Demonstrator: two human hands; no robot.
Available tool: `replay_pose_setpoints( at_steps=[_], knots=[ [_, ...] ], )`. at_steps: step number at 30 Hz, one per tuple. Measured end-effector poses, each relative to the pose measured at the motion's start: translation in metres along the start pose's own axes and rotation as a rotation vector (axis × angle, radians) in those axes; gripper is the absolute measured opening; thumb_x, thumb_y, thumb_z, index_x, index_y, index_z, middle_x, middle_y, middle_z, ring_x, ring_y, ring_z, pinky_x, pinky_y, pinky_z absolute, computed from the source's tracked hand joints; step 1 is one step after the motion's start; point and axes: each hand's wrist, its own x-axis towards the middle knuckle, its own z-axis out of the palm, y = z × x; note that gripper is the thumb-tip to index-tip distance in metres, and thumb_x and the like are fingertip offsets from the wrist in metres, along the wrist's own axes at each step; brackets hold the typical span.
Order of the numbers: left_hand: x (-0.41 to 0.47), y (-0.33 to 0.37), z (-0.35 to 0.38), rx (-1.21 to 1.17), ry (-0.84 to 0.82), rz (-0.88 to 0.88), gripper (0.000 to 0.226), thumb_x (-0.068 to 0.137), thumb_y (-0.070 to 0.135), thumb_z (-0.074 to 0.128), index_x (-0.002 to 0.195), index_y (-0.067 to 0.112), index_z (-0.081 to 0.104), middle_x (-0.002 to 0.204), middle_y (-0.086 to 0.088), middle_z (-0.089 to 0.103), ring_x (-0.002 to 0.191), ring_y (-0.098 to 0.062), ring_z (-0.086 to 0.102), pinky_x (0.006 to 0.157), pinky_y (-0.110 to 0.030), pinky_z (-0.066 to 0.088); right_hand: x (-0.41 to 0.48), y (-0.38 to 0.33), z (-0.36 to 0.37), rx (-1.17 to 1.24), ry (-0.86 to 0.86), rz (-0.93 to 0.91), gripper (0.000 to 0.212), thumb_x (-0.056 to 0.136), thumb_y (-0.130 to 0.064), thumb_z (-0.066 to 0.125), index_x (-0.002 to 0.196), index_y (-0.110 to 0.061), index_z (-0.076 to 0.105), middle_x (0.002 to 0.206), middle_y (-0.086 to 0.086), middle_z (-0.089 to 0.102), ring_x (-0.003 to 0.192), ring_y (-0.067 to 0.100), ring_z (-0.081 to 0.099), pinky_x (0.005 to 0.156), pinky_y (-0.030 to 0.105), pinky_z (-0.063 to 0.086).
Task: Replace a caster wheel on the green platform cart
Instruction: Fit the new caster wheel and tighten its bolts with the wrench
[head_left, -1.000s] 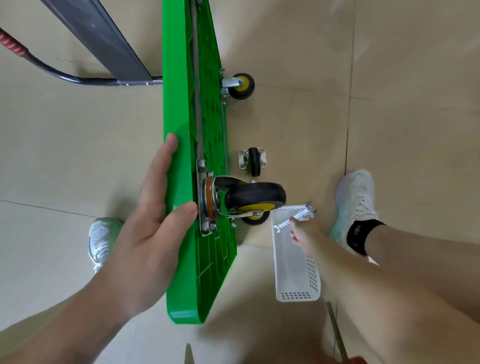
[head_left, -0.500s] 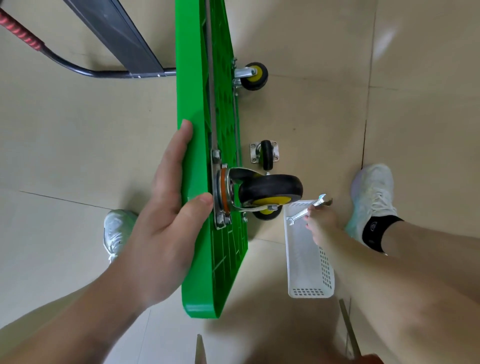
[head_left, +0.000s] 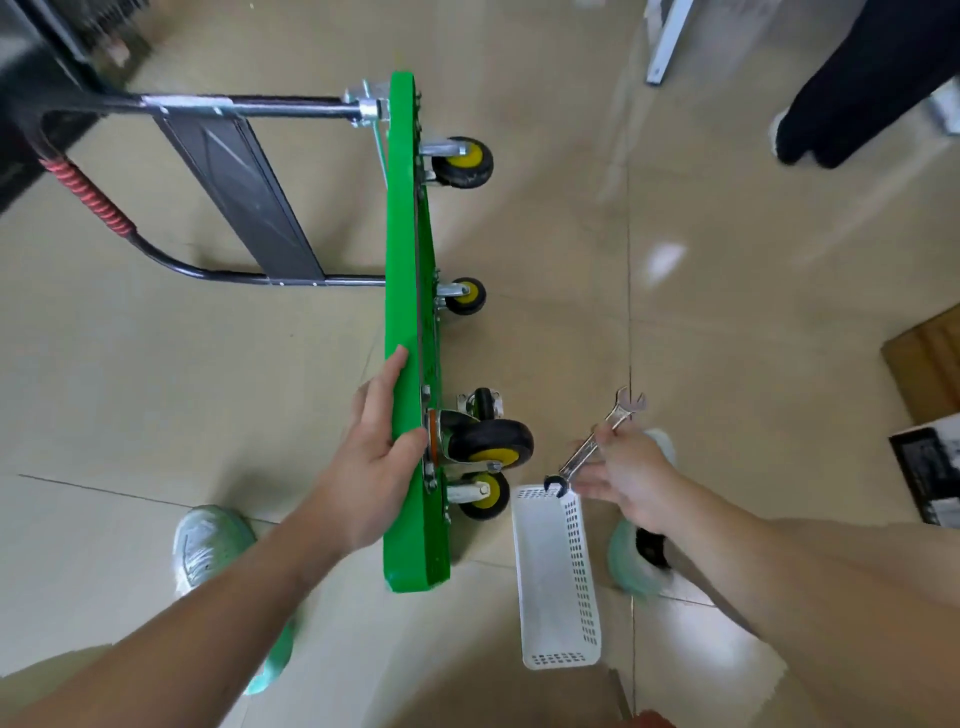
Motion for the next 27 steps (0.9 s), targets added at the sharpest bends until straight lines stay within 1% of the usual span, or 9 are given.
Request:
replay_pose_setpoints(
  at_steps=[3,4,6,7,9,12,16,23,27],
  knots=[
    [-0.002,-0.003,-0.001,-0.031,0.008,-0.02,0.079,0.087,0.04,0.045,0.158,0.055,0.011,0.146,0.022,0.03,0.122,0.027,0.035,0.11,-0.023,0.031,-0.035,-0.034,-0.005,0.052,-0.066,-0.064,0.014,0.109,-0.024,0.041,0.101,-0.017,0.049,0.085,0.011,0.062,0.066,0.027,0.059,0.058,0.037,0.052],
    [-0.003,-0.002,-0.001,-0.042,0.008,-0.024,0.078,0.089,0.04,0.045,0.157,0.057,0.012,0.147,0.021,0.031,0.119,0.027,0.038,0.107,-0.021,0.034,-0.046,-0.045,-0.005,0.053,-0.107,-0.085,0.008,0.107,-0.018,0.043,0.104,-0.017,0.051,0.081,0.009,0.057,0.065,0.024,0.054,0.059,0.035,0.047],
    [-0.004,-0.002,-0.001,-0.037,0.015,-0.014,0.073,0.097,0.033,0.048,0.157,0.055,0.013,0.147,0.017,0.032,0.113,0.029,0.041,0.097,-0.007,0.033,-0.067,-0.063,-0.006,0.01,-0.224,-0.131,0.025,0.102,-0.004,0.048,0.116,-0.024,0.055,0.077,0.007,0.049,0.066,0.021,0.046,0.059,0.034,0.04],
    [-0.004,-0.002,-0.002,-0.023,0.017,-0.012,0.071,0.103,0.026,0.049,0.157,0.054,0.014,0.148,0.016,0.033,0.111,0.029,0.042,0.092,-0.001,0.032,-0.076,-0.071,-0.006,-0.073,-0.273,-0.157,0.033,0.1,-0.002,0.05,0.12,-0.027,0.056,0.076,0.006,0.047,0.066,0.02,0.045,0.059,0.033,0.039],
    [-0.004,-0.002,-0.005,0.002,0.004,-0.02,0.072,0.107,0.018,0.048,0.158,0.053,0.013,0.15,0.015,0.032,0.114,0.025,0.044,0.09,-0.001,0.033,-0.093,-0.083,-0.002,-0.319,-0.33,-0.236,0.027,0.1,-0.006,0.053,0.122,-0.021,0.06,0.076,0.007,0.051,0.066,0.018,0.047,0.059,0.029,0.04],
    [-0.007,-0.001,-0.007,0.002,-0.016,-0.027,0.071,0.108,0.021,0.047,0.157,0.056,0.01,0.153,0.019,0.029,0.127,0.004,0.047,0.102,-0.017,0.034,-0.108,-0.098,0.005,-0.697,-0.282,-0.444,0.017,0.098,-0.021,0.061,0.115,-0.021,0.061,0.092,0.003,0.071,0.064,0.012,0.056,0.061,0.024,0.043],
    [-0.009,-0.001,-0.006,-0.019,-0.015,-0.047,0.07,0.108,0.024,0.045,0.157,0.058,0.009,0.155,0.023,0.026,0.135,-0.004,0.042,0.11,-0.025,0.034,-0.118,-0.112,0.015,-0.86,-0.132,-0.602,0.015,0.09,-0.022,0.071,0.095,-0.03,0.059,0.088,-0.008,0.073,0.057,0.007,0.06,0.048,0.017,0.039],
    [-0.01,0.005,-0.007,-0.001,-0.027,-0.088,0.07,0.109,0.028,0.044,0.155,0.06,0.004,0.156,0.02,0.022,0.129,-0.007,0.045,0.104,-0.024,0.038,-0.126,-0.126,0.018,-0.807,-0.121,-0.592,0.025,0.08,-0.005,0.066,0.085,-0.028,0.073,0.069,-0.006,0.073,0.053,0.007,0.061,0.048,0.016,0.044],
    [-0.014,0.007,-0.007,0.008,-0.03,-0.088,0.069,0.109,0.031,0.044,0.156,0.06,0.002,0.158,0.019,0.02,0.114,0.008,0.049,0.088,-0.011,0.041,-0.118,-0.128,0.018,-0.69,-0.142,-0.576,0.028,0.076,0.0,0.073,0.09,-0.024,0.076,0.069,-0.005,0.075,0.052,0.003,0.065,0.059,0.021,0.053]
  ],
)
